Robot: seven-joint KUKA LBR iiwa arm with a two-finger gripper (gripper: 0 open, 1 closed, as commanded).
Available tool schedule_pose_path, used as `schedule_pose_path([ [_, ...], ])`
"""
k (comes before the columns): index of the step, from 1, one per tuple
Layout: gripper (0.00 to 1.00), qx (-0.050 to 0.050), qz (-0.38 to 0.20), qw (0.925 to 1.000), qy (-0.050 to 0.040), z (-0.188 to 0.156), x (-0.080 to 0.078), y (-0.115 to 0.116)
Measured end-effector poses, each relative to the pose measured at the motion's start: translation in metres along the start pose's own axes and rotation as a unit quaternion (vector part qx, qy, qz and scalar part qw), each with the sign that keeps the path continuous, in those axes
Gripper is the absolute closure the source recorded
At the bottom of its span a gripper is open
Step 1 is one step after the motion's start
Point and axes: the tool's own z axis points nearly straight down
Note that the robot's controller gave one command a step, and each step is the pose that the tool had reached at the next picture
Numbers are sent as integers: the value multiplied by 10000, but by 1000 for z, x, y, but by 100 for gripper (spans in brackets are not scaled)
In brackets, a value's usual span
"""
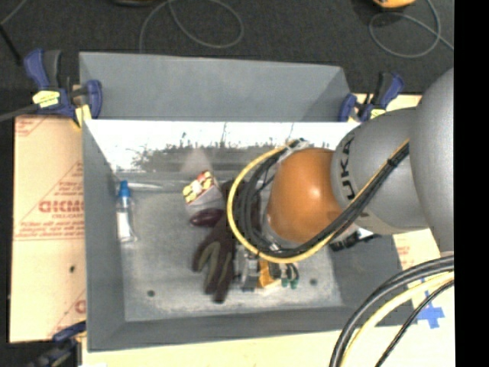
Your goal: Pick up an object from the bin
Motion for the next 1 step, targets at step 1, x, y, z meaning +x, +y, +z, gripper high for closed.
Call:
schedule_pose_path([
  [1,100,0,5,10000,1,0,0,0],
])
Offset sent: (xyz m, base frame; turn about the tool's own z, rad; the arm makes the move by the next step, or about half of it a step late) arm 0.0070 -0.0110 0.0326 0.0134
